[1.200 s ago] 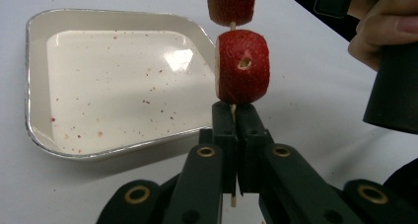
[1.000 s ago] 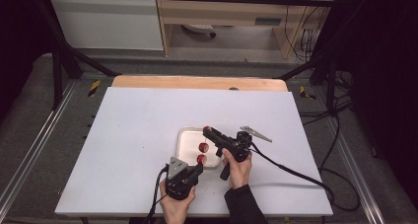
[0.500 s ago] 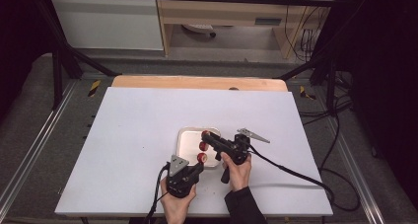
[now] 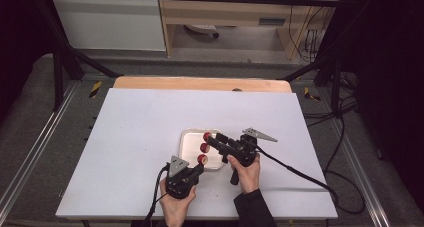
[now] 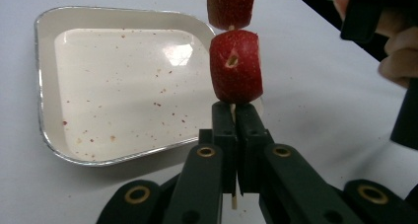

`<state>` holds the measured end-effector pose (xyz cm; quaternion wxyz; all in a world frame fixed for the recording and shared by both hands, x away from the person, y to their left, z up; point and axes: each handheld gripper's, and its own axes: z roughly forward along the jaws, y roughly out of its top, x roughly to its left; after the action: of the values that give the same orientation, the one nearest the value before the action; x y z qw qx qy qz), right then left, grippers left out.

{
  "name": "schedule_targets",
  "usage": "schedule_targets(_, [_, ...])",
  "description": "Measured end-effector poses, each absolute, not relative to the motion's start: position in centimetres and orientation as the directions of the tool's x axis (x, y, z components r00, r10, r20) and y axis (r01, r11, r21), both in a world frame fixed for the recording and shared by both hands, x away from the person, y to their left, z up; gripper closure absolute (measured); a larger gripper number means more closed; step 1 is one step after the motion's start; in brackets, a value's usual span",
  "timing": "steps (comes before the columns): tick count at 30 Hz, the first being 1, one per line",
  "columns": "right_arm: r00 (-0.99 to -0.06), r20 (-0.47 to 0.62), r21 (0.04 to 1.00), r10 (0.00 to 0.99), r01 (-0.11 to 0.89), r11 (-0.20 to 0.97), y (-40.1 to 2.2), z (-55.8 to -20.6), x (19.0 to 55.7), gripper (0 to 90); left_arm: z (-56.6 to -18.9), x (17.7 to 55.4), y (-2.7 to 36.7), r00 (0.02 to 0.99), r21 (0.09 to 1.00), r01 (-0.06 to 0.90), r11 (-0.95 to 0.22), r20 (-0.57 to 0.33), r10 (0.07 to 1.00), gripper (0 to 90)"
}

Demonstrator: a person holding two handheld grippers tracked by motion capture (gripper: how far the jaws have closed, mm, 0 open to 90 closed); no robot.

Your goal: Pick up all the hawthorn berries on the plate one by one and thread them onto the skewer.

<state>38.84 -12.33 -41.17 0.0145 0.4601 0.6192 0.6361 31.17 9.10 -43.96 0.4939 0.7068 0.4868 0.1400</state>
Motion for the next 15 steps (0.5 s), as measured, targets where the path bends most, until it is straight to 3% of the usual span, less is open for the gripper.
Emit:
schedule_targets(11, [-0.625,0.363,0.862,0.691,0.508,0.007,-14.1,-40.5,39.5,14.3,-44.0,31.4,10.8,0.5,0.836,0.539,-0.099,-0.223,0.837,88.2])
schedule_targets(15, [-0.649,0.293,0.861,0.702,0.499,0.102,-14.7,-40.6,39.6,9.6,-43.8,31.5,11.5,0.515,0.837,0.534,-0.122,-0.208,0.832,88.2])
